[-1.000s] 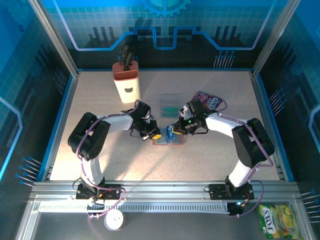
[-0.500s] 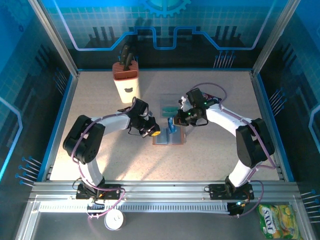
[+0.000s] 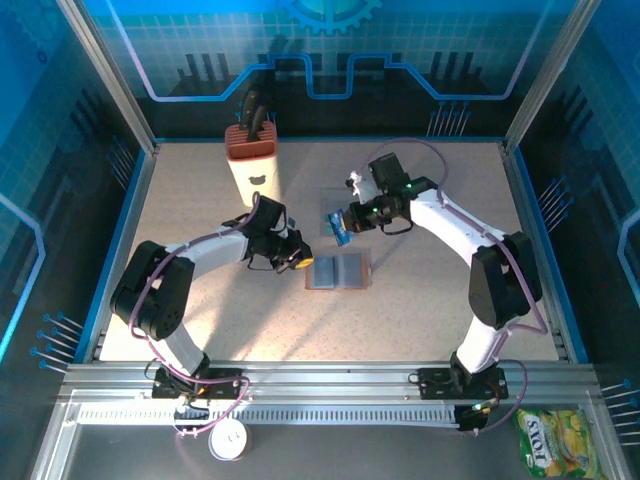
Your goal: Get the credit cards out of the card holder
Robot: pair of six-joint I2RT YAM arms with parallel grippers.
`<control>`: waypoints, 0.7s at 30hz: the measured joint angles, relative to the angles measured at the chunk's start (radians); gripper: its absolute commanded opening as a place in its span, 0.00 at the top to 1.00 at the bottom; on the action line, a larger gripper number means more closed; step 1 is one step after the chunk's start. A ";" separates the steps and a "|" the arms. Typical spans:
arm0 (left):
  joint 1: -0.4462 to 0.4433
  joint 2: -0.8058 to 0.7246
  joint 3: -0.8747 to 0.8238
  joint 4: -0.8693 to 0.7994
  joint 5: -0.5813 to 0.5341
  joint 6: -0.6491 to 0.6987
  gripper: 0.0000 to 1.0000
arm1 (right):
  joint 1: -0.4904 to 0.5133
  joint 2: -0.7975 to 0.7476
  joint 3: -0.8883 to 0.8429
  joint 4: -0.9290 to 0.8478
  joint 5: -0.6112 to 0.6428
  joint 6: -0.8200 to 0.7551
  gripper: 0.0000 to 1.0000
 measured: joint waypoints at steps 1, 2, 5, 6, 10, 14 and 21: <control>0.004 0.000 0.000 0.000 -0.002 0.000 0.92 | -0.001 0.022 0.033 -0.019 0.000 -0.039 1.00; 0.008 0.000 0.000 0.000 -0.003 0.000 0.92 | -0.001 0.047 0.070 -0.043 0.002 -0.084 1.00; 0.021 0.000 0.001 -0.001 -0.003 0.000 0.92 | -0.002 0.119 0.172 -0.106 0.026 -0.213 1.00; 0.024 0.000 0.002 -0.002 -0.003 0.000 0.92 | -0.003 0.137 0.198 -0.126 0.034 -0.254 1.00; 0.037 0.000 0.014 -0.009 -0.003 0.001 0.92 | -0.005 0.203 0.303 -0.220 0.072 -0.447 1.00; 0.047 0.000 0.048 -0.030 -0.003 0.005 0.92 | -0.005 0.253 0.403 -0.299 0.107 -0.611 1.00; 0.060 0.018 0.087 -0.066 -0.003 0.011 0.92 | -0.005 0.357 0.586 -0.417 0.167 -0.797 1.00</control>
